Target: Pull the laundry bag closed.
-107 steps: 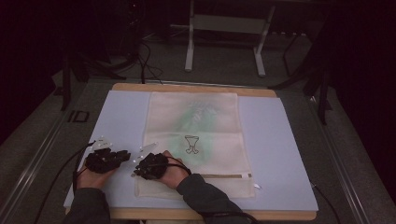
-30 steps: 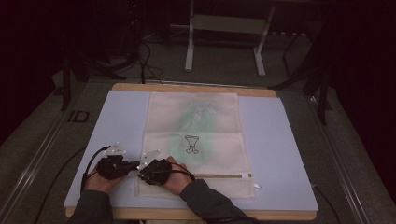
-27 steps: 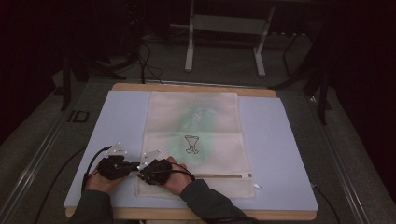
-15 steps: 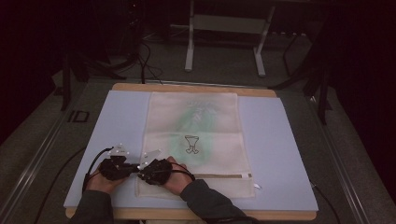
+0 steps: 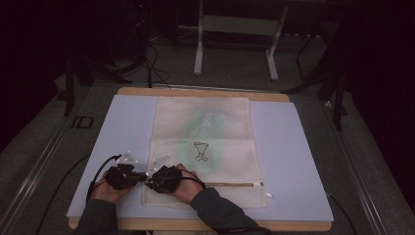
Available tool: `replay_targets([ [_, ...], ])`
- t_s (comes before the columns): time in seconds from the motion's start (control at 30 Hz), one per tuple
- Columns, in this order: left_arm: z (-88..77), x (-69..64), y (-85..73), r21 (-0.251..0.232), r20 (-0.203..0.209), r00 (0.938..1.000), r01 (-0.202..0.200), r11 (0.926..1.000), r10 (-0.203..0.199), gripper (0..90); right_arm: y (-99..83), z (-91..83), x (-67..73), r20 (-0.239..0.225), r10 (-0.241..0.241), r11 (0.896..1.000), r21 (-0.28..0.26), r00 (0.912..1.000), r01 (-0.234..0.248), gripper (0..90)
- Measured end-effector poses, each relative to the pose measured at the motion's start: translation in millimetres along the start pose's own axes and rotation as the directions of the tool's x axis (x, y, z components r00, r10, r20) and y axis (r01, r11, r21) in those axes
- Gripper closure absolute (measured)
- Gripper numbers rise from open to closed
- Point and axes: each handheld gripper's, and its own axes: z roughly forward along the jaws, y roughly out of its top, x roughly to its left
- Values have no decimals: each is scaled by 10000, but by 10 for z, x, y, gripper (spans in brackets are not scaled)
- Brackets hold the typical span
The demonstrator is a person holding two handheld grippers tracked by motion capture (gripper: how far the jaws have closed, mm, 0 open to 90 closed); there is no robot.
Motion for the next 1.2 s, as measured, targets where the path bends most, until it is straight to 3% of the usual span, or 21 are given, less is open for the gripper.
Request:
replay_targets([
  [0.4, 0, 8, -2, -5, 35, 10000, -44, 10000, 44, 899, -13, -57, -20, -5, -241, 9991, 341, 9997, 241, 823],
  [1.2, -3, 22, -10, -61, 102, 9999, -40, 10000, 40, 898, -81, -153, -44, -15, -352, 9981, 513, 9994, 353, 822],
])
